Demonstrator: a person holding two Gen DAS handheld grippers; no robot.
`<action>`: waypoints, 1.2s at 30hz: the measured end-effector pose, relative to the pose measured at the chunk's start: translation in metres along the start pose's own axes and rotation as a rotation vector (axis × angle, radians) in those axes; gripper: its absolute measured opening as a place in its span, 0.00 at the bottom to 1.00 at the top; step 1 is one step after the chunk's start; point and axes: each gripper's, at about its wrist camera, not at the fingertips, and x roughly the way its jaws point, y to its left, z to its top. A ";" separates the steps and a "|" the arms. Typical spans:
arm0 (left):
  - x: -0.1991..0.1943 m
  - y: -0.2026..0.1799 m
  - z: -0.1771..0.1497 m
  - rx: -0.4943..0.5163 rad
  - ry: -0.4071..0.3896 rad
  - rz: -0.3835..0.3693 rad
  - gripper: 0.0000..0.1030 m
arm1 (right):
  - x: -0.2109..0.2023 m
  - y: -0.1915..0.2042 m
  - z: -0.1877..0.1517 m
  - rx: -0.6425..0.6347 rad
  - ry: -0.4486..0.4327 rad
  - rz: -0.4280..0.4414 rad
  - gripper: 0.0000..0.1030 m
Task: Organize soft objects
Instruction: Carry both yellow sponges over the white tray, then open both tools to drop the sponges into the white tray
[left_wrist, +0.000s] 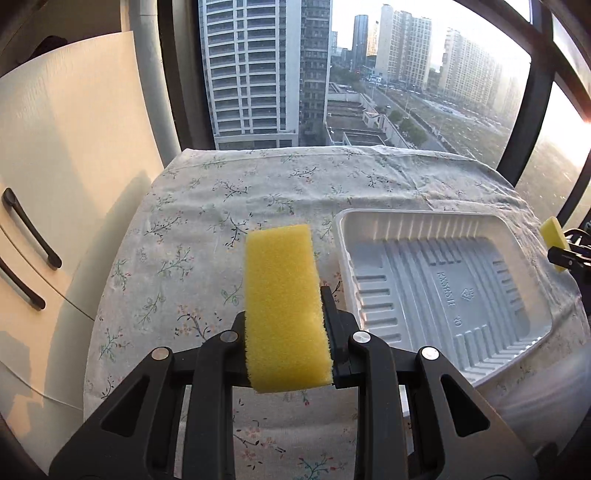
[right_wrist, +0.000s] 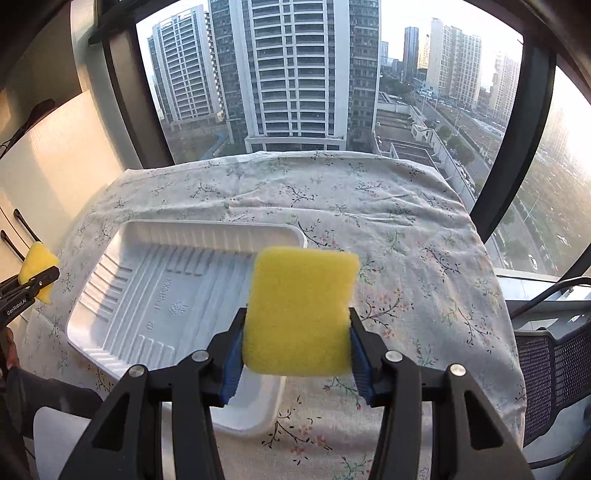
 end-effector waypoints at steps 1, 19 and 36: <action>0.005 -0.008 0.006 0.016 0.001 -0.015 0.22 | 0.006 0.005 0.007 -0.007 0.000 0.020 0.50; 0.079 -0.095 0.007 0.312 0.187 -0.142 0.24 | 0.078 0.037 0.016 -0.157 0.174 0.078 0.51; 0.040 -0.075 0.024 0.239 0.094 -0.098 0.49 | 0.047 0.047 0.017 -0.223 0.106 0.097 0.69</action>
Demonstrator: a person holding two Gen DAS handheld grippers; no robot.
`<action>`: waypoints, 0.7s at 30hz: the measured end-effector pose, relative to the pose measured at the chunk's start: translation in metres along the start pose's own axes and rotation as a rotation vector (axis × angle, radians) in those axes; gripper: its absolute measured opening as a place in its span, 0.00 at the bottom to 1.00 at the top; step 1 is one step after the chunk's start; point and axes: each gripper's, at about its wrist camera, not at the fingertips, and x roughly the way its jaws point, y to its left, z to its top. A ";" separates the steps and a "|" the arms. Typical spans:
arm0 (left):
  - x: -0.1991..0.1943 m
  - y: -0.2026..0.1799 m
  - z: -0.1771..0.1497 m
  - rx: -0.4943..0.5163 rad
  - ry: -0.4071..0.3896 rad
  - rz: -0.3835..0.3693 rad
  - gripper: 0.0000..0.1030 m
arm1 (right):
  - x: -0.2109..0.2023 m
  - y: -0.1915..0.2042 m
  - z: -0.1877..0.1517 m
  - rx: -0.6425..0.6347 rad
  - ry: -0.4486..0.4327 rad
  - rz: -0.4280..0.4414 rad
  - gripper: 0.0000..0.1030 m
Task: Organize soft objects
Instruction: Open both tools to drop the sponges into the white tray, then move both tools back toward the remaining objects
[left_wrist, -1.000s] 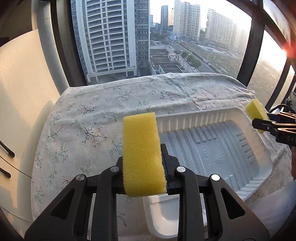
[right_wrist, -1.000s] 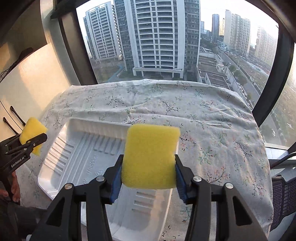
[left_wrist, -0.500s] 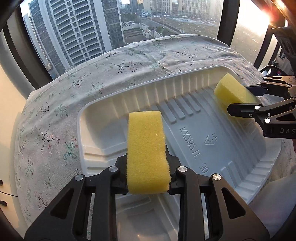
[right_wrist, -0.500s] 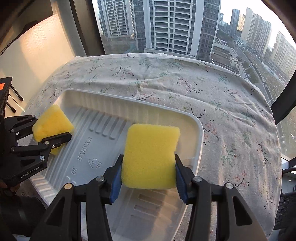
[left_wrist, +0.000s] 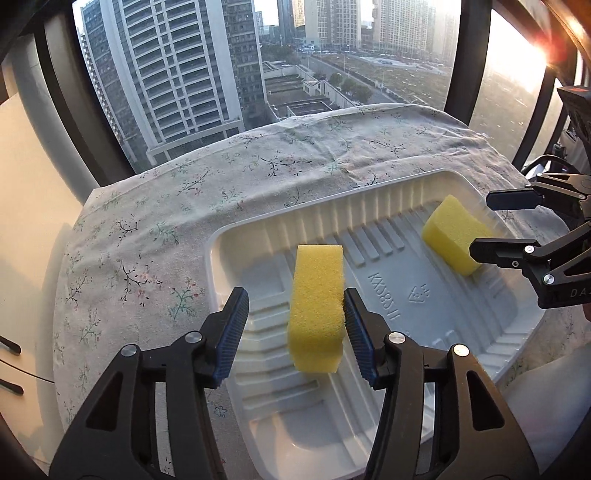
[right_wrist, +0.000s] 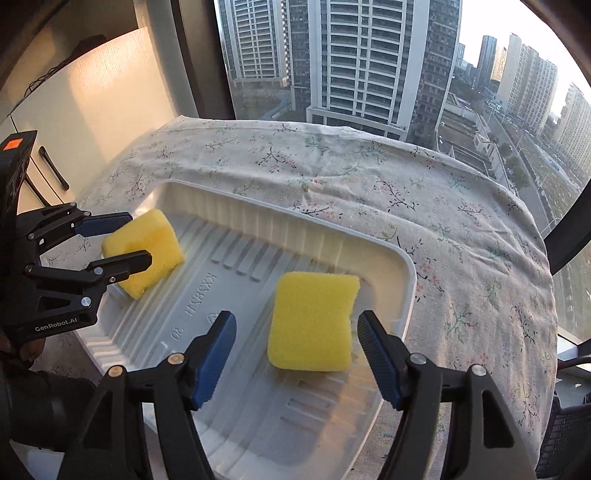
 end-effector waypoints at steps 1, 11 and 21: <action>-0.004 0.004 0.000 -0.018 -0.007 0.007 0.50 | -0.004 -0.002 -0.001 0.009 -0.003 -0.014 0.69; -0.044 0.039 -0.022 -0.136 -0.054 0.094 0.50 | -0.041 -0.029 -0.041 0.124 0.008 -0.056 0.69; -0.079 0.055 -0.072 -0.193 -0.045 0.201 0.50 | -0.072 -0.053 -0.101 0.214 0.034 -0.128 0.69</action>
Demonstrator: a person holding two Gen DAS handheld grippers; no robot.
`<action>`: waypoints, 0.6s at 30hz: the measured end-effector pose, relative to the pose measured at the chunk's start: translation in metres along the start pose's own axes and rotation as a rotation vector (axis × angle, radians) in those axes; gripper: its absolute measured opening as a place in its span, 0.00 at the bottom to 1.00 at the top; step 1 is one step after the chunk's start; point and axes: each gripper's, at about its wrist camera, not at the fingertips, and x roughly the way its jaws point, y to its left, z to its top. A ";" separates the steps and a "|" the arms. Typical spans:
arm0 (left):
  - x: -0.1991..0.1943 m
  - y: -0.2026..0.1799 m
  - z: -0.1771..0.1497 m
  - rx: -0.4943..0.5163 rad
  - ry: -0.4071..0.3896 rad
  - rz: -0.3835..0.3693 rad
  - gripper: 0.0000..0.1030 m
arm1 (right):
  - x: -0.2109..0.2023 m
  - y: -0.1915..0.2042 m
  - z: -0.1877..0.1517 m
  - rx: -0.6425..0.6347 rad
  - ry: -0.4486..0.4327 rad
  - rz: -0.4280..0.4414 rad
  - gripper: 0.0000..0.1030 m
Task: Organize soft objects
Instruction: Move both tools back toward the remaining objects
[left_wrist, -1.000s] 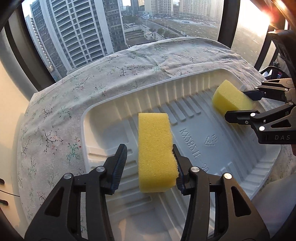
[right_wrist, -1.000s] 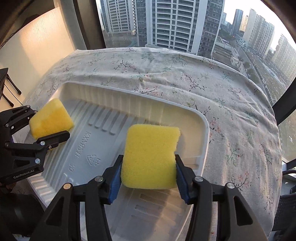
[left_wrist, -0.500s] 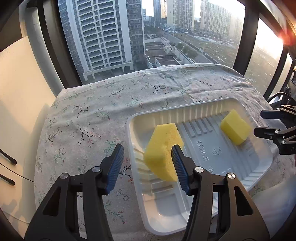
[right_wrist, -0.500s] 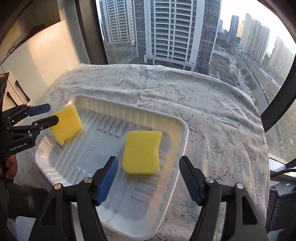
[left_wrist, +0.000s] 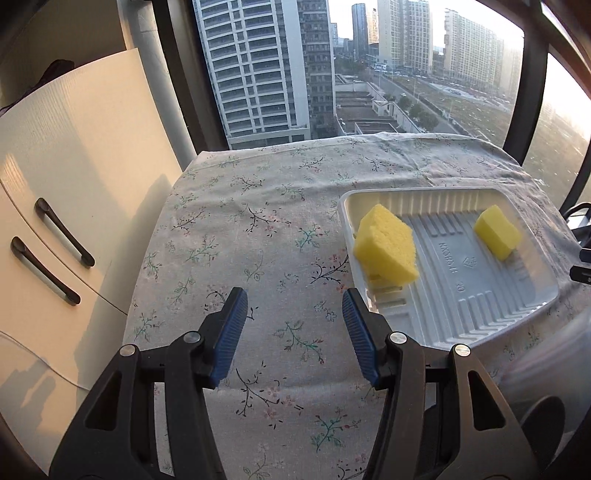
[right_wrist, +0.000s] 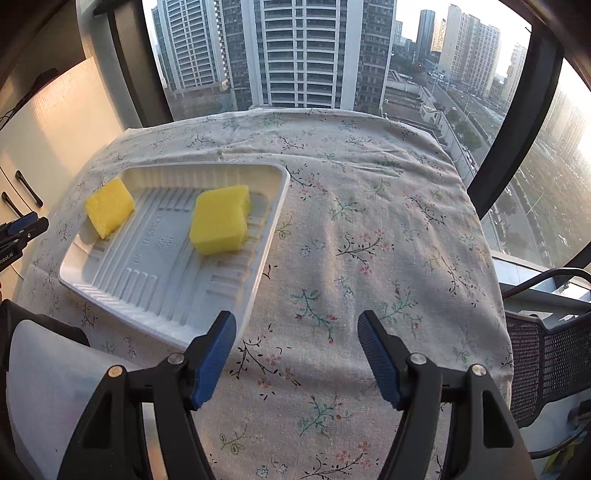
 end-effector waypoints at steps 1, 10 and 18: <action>-0.004 0.003 -0.006 -0.006 0.003 0.003 0.50 | -0.004 -0.004 -0.006 0.013 0.001 -0.001 0.69; -0.041 0.021 -0.072 -0.053 0.018 0.025 0.50 | -0.032 -0.028 -0.073 0.073 0.025 -0.026 0.69; -0.065 0.024 -0.145 -0.085 0.077 0.035 0.50 | -0.054 -0.033 -0.143 0.107 0.051 -0.039 0.69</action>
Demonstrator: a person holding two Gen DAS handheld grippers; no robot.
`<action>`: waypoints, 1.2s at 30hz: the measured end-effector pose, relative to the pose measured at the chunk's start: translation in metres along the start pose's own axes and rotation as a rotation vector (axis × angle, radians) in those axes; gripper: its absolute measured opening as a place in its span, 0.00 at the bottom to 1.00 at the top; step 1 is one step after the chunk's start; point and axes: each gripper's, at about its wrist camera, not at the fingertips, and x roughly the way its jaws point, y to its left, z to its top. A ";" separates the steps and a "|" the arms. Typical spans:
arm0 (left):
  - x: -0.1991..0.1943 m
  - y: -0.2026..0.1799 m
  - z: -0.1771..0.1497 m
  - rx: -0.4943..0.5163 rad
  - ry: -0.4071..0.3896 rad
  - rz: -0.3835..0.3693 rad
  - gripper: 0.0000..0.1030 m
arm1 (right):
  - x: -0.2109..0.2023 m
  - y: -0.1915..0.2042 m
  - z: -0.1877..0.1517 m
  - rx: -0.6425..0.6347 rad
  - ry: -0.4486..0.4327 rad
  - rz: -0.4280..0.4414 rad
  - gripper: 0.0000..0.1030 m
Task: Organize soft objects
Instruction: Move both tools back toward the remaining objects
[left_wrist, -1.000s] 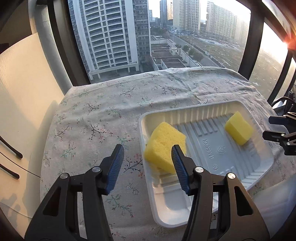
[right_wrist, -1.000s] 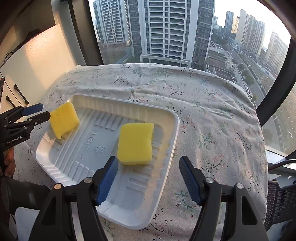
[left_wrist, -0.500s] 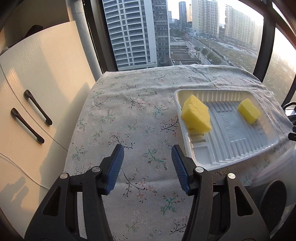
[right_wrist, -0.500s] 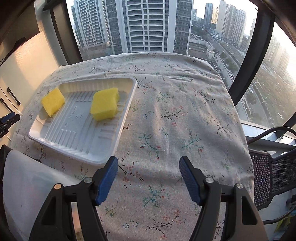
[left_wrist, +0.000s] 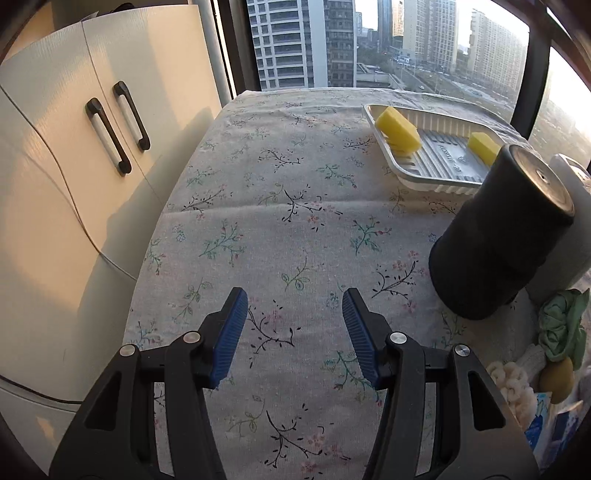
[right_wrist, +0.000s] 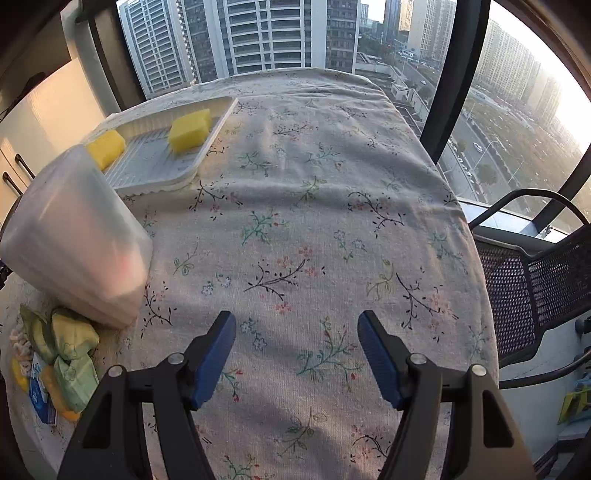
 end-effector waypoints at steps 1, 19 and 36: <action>-0.003 0.000 -0.009 -0.009 0.006 -0.005 0.50 | -0.003 -0.001 -0.009 0.007 0.001 0.003 0.69; -0.071 -0.030 -0.111 0.034 0.021 -0.062 0.50 | -0.068 0.066 -0.118 -0.011 -0.047 0.081 0.69; -0.096 -0.082 -0.109 0.069 -0.015 -0.184 0.58 | -0.076 0.156 -0.142 -0.148 -0.038 0.237 0.69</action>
